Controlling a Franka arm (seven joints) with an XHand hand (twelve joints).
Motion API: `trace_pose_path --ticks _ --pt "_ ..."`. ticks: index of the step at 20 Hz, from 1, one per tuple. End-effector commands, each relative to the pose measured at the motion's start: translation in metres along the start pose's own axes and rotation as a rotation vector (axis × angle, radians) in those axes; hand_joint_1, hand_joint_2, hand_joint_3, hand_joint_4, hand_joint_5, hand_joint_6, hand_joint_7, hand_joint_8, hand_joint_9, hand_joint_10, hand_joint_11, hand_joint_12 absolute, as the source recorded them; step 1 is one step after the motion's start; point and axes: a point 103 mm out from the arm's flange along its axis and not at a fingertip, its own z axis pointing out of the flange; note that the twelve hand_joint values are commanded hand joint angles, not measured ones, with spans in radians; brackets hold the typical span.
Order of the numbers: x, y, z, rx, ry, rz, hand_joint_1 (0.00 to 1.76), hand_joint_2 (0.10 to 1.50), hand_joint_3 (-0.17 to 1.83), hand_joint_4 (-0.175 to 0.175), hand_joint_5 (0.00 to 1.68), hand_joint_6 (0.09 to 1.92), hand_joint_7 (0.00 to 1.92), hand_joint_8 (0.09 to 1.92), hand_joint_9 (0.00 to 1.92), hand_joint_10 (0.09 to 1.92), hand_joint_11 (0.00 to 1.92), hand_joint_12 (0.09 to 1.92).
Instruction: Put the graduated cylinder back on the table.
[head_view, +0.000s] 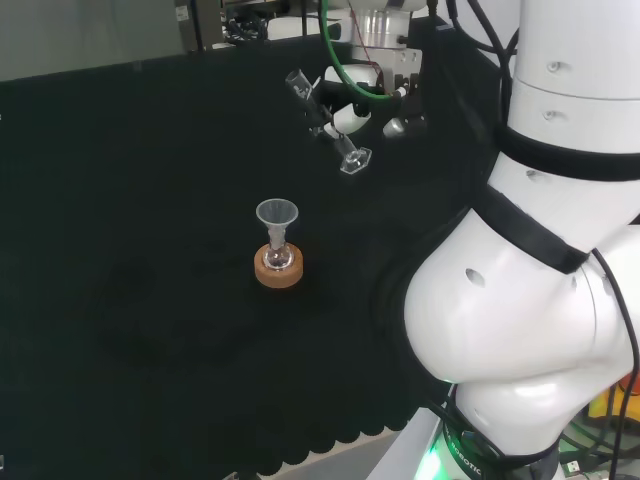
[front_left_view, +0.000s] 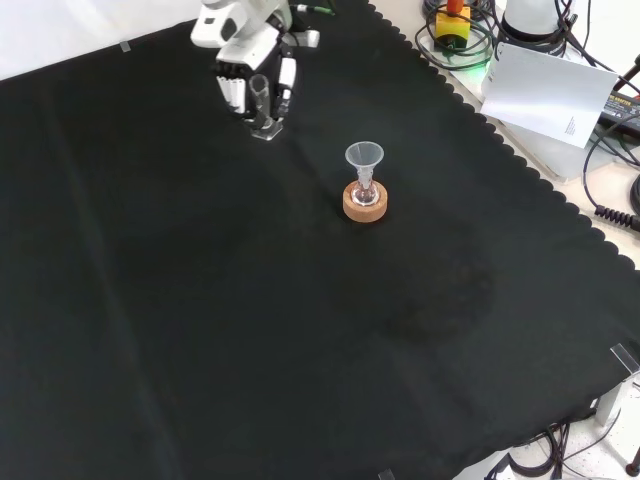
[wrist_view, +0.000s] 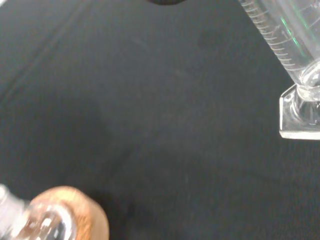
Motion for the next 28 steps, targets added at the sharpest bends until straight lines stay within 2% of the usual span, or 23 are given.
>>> trace_pose_path --ticks 1,6,20,23,28 --pt "-0.043 0.021 0.004 -0.173 0.108 -0.03 1.26 1.11 0.0 -0.175 0.98 1.01 1.0 0.99 1.43 0.09 1.27 0.72" --pt "-0.057 0.032 0.009 -0.23 0.167 -0.041 1.26 1.11 0.0 -0.175 0.98 1.01 1.0 1.0 1.43 0.09 1.27 0.72" --pt "-0.083 0.063 0.026 -0.271 0.243 -0.072 1.26 1.11 0.0 -0.175 0.97 1.02 0.99 1.01 1.42 0.09 1.27 0.72" --pt "-0.087 0.067 0.031 -0.316 0.269 -0.073 1.26 1.12 0.0 -0.175 0.97 1.02 0.99 1.01 1.42 0.09 1.26 0.72" --pt "-0.088 0.079 0.038 -0.329 0.282 -0.089 1.26 1.12 0.0 -0.175 0.97 1.02 0.99 1.01 1.42 0.09 1.26 0.72"
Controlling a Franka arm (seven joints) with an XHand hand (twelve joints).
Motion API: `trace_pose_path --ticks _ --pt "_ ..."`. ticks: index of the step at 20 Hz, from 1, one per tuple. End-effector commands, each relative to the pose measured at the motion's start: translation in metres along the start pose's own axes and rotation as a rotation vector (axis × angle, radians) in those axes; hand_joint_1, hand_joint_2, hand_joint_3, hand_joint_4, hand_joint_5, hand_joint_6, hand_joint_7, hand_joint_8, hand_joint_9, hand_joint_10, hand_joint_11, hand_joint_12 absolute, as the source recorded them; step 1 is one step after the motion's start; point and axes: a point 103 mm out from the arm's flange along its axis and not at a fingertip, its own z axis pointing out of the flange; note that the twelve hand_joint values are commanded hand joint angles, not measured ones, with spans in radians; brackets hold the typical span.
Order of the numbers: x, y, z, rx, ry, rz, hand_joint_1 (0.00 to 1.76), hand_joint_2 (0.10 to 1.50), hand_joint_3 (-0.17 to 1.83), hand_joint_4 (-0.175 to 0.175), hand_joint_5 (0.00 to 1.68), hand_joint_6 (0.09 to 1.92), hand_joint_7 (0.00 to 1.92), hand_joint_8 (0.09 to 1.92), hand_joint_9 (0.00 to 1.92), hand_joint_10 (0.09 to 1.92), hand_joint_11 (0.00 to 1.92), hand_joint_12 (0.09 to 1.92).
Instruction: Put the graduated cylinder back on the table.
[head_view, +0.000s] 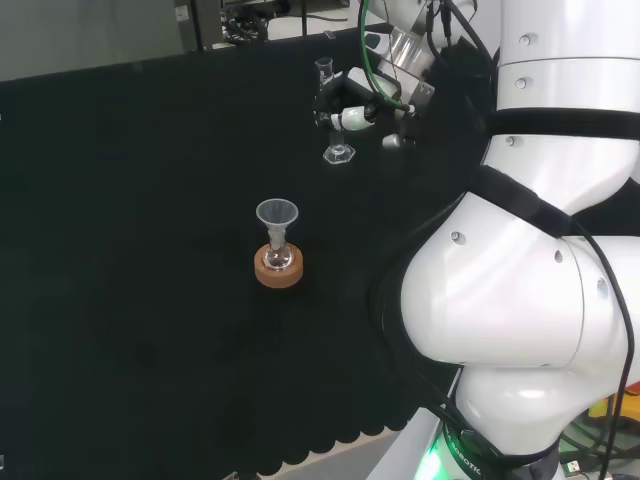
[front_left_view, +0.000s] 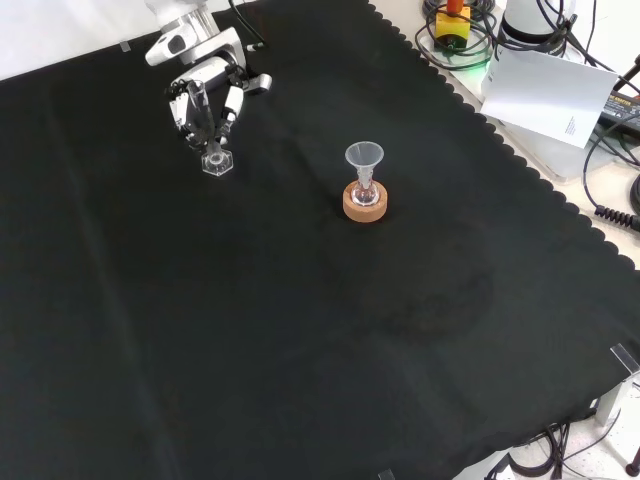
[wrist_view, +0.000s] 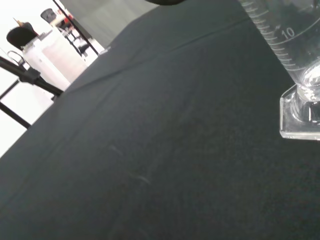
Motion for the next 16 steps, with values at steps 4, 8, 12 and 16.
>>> trace_pose_path --ticks 4,8,12,16 --pt "-0.008 0.013 0.015 -0.03 0.031 -0.023 1.26 1.12 0.0 -0.175 0.97 1.03 0.99 1.01 1.41 0.09 1.26 0.73" --pt "-0.013 0.014 0.017 -0.036 0.026 -0.006 1.26 1.12 0.0 -0.175 0.97 1.03 0.99 1.02 1.41 0.09 1.25 0.73" --pt "-0.019 0.018 0.027 -0.045 0.02 -0.008 1.25 1.12 0.0 -0.175 0.96 1.04 0.98 1.03 1.41 0.09 1.24 0.73" --pt "-0.02 0.018 0.032 -0.06 0.011 -0.004 1.25 1.13 0.0 -0.175 0.95 1.05 0.97 1.04 1.4 0.09 1.24 0.74"
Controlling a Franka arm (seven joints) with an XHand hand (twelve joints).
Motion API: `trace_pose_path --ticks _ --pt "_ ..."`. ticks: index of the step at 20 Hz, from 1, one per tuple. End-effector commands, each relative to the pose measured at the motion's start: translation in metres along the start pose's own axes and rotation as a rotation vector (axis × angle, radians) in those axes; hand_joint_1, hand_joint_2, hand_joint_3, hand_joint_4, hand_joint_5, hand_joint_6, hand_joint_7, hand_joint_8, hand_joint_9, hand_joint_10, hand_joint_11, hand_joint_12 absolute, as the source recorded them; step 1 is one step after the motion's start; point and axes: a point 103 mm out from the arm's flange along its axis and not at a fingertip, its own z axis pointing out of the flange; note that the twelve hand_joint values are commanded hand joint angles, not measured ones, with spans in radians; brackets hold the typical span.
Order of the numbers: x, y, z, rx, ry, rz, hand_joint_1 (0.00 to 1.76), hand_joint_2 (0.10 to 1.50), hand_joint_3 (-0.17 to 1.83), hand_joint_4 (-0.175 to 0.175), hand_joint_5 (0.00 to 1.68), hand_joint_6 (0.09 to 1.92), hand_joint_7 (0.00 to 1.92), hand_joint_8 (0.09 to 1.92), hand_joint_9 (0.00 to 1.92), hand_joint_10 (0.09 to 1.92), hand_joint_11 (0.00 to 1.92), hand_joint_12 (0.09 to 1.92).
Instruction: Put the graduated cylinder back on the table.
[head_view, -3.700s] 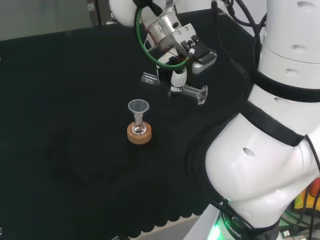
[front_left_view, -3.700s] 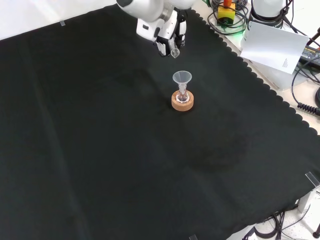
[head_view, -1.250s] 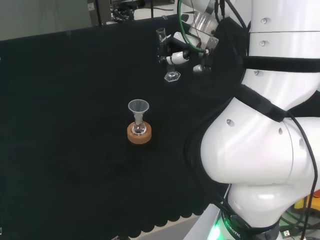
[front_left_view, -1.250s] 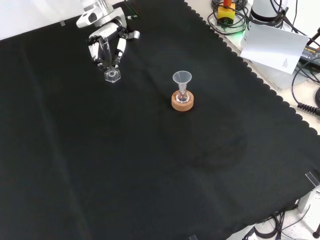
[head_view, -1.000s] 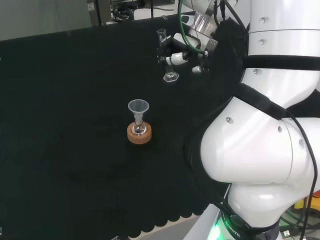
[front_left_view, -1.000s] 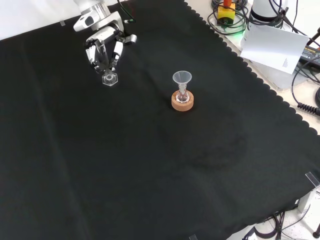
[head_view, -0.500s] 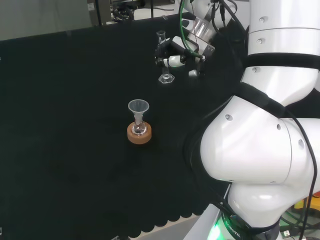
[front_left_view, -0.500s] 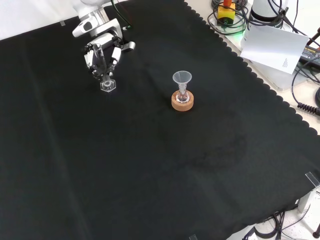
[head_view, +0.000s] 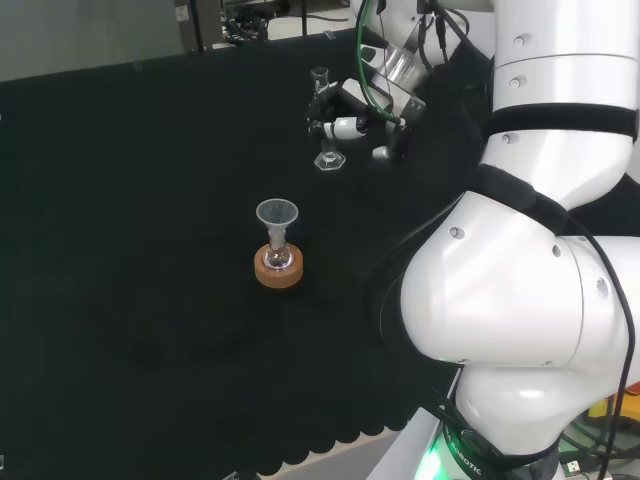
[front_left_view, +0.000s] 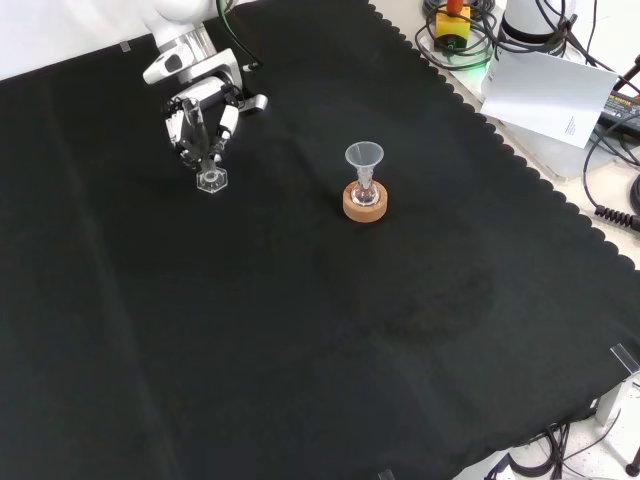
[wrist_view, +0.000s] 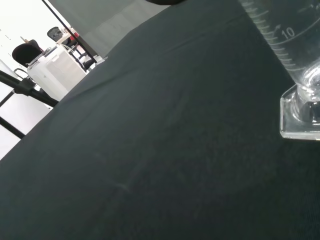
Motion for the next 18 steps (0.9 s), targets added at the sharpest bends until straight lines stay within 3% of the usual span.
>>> trace_pose_path --ticks 1,6,9,11,18 --pt "-0.003 0.002 0.008 -0.017 -0.007 0.004 1.25 1.13 0.0 -0.175 0.95 1.05 0.97 1.04 1.4 0.09 1.24 0.74" --pt "-0.006 0.006 0.022 -0.013 -0.008 0.014 1.25 1.13 0.0 -0.175 0.94 1.07 0.96 1.06 1.39 0.09 1.23 0.74" --pt "-0.007 0.008 0.025 -0.013 0.001 0.021 1.17 1.13 0.0 -0.175 0.95 1.06 1.02 0.69 1.38 0.09 1.21 0.75" --pt "-0.008 0.007 0.025 -0.011 0.013 0.025 1.15 1.14 0.01 -0.175 0.94 1.08 1.04 0.57 1.36 0.09 1.2 0.75" --pt "-0.007 0.002 0.017 -0.031 0.035 0.029 1.12 1.18 0.01 -0.174 0.84 1.21 0.97 0.53 1.32 0.09 1.18 0.79"
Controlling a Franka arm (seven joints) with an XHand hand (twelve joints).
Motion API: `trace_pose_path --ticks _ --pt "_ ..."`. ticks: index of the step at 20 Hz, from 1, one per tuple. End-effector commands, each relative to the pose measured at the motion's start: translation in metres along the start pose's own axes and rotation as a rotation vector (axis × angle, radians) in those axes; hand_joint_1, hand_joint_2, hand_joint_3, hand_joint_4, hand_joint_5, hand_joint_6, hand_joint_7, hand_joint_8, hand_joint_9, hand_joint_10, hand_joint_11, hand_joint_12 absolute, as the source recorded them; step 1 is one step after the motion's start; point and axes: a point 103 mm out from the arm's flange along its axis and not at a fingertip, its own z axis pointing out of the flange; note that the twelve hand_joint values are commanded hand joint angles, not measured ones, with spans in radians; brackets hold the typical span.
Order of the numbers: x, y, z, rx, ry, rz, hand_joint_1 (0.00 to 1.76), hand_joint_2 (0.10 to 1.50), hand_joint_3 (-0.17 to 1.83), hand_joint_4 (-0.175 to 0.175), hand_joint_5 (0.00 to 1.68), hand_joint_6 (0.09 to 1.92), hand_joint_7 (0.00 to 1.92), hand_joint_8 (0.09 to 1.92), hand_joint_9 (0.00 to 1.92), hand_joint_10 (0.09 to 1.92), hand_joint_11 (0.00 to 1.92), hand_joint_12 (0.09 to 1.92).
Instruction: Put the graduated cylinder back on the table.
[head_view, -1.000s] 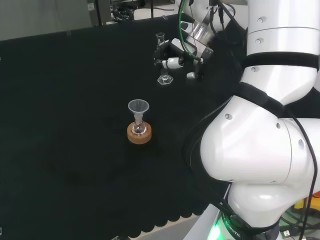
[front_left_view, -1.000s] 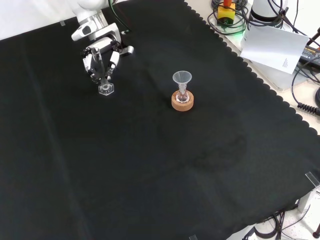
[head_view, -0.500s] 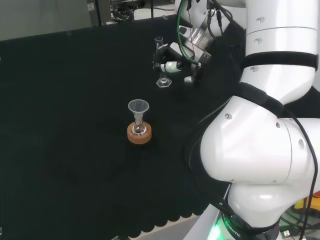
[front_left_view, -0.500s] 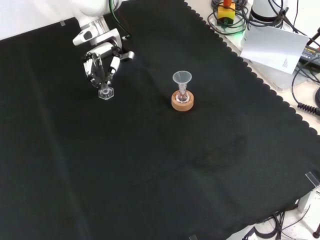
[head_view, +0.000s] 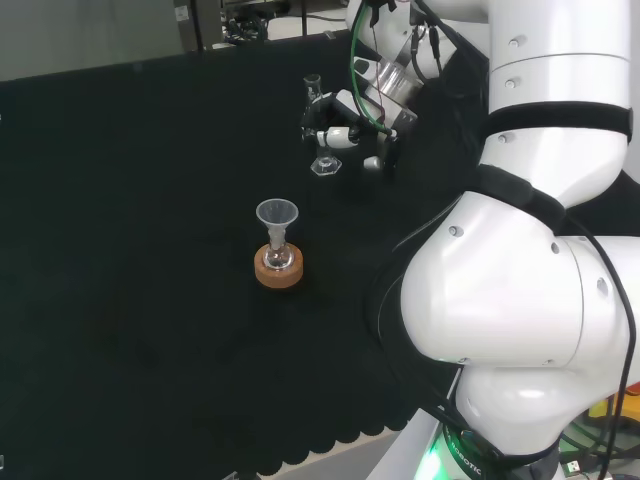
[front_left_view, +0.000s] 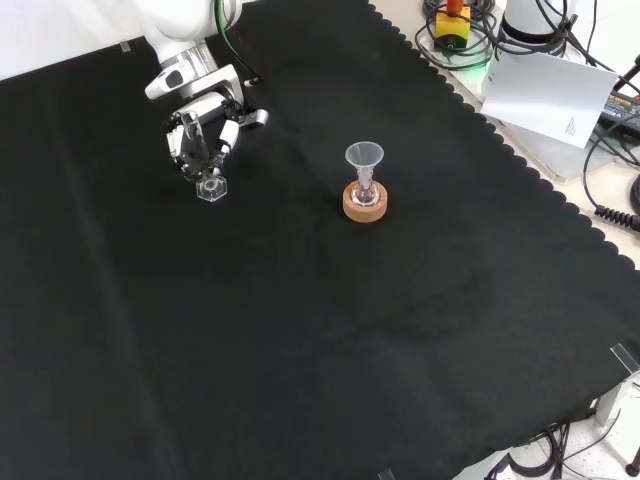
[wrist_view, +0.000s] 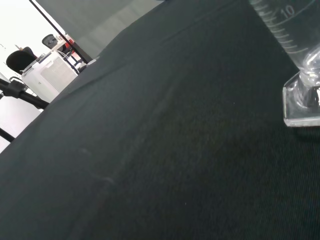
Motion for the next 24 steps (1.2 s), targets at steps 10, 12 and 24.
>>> trace_pose_path --ticks 10,12,24 --pt "-0.001 -0.013 -0.008 0.031 0.053 0.019 1.05 1.11 -0.14 -0.044 0.68 0.7 0.73 0.59 1.19 0.09 0.93 0.99" --pt "-0.001 -0.014 -0.008 0.03 0.059 0.02 1.03 1.11 -0.17 -0.044 0.66 0.68 0.7 0.6 1.17 0.09 0.88 1.02" --pt "0.012 -0.008 -0.036 0.003 0.006 0.024 0.94 1.04 -0.17 -0.055 0.42 0.51 0.47 0.62 0.94 0.09 0.56 1.23"
